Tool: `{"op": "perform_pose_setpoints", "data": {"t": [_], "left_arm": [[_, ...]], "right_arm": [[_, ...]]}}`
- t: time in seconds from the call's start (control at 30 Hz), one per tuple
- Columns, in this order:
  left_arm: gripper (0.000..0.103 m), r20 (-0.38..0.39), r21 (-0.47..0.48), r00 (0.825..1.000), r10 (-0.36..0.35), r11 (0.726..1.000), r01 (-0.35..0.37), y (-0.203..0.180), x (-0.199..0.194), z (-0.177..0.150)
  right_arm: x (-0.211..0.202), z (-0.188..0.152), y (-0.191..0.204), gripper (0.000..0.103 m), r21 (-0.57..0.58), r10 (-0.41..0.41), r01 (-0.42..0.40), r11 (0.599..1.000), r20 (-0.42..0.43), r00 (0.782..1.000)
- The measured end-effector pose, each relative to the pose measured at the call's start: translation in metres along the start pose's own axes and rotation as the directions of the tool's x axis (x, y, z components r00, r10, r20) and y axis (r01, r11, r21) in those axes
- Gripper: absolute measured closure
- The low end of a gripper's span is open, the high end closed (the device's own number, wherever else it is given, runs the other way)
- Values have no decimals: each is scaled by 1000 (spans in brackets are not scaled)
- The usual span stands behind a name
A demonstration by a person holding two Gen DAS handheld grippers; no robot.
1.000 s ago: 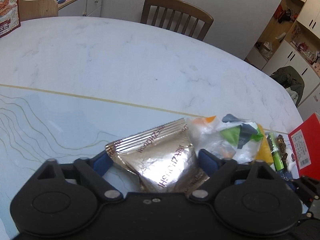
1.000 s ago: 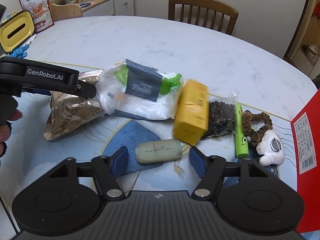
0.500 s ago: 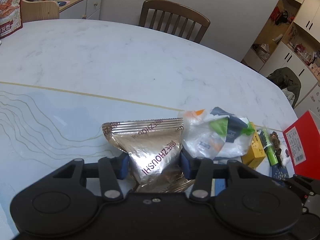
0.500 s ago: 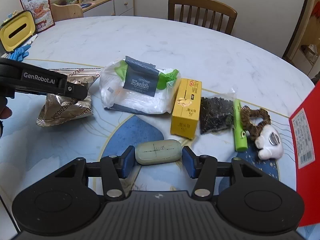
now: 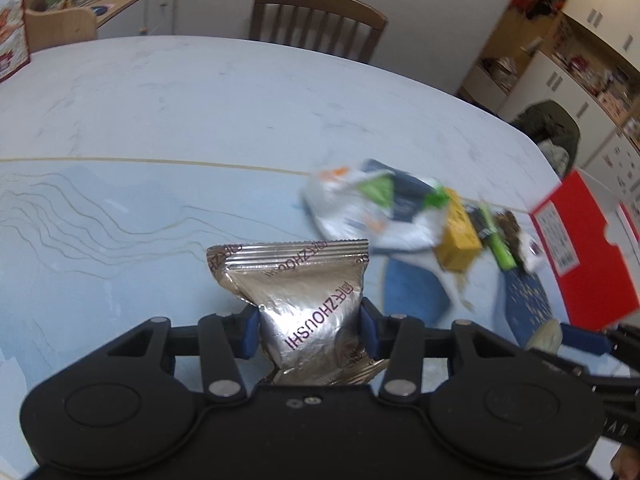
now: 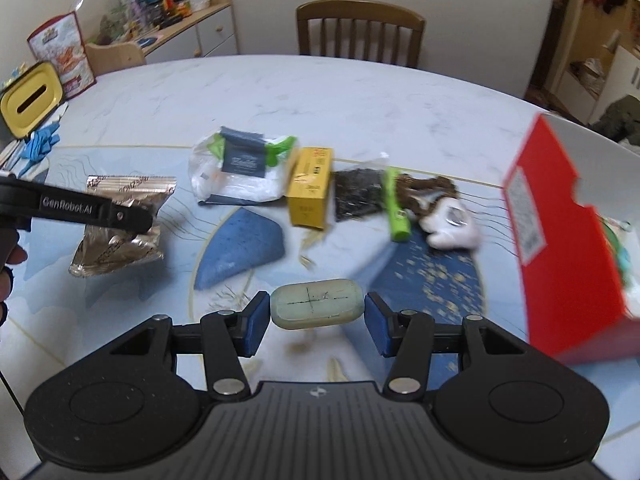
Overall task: Organize objects
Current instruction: 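Grasp the sage-green soap bar with the right tool while the left tool grasps the silver snack pouch, then carry the green soap and silver pouch with both tools toward the shoebox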
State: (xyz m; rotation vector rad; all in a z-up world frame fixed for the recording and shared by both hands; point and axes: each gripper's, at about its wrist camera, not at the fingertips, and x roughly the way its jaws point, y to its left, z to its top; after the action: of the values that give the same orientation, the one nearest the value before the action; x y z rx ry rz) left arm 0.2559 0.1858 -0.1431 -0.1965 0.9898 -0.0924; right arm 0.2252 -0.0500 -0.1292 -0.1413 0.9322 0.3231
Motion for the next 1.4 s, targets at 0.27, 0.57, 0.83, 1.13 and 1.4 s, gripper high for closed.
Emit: {"op": "perform_pose_setpoints", "data": {"t": [0.27,0.57,0.83,1.13,1.4], "left_arm": [[57,-25,71,998,-59,996,61,-39,-22,-5],[57,-67,171,991,-113,978,123,-94,-36,-3],[57,-76,275,984,-158,946,173,-161,-45,0],[57,-83,324,979,-186,924,203,-239,-34,5],[57,-65,320,982,-179,928,191,-299,-16,12]], "right_arm": [[-44,-19,-18,52,119,-18,14,993,33,999],[-90,-32,-45,52,222,-69,38,974,133,989],[-116,-29,-90,52,249,-142,95,964,179,974],[-125,-19,-159,52,228,-129,89,969,167,978],[-113,-14,-220,52,192,-101,74,979,138,985]]}}
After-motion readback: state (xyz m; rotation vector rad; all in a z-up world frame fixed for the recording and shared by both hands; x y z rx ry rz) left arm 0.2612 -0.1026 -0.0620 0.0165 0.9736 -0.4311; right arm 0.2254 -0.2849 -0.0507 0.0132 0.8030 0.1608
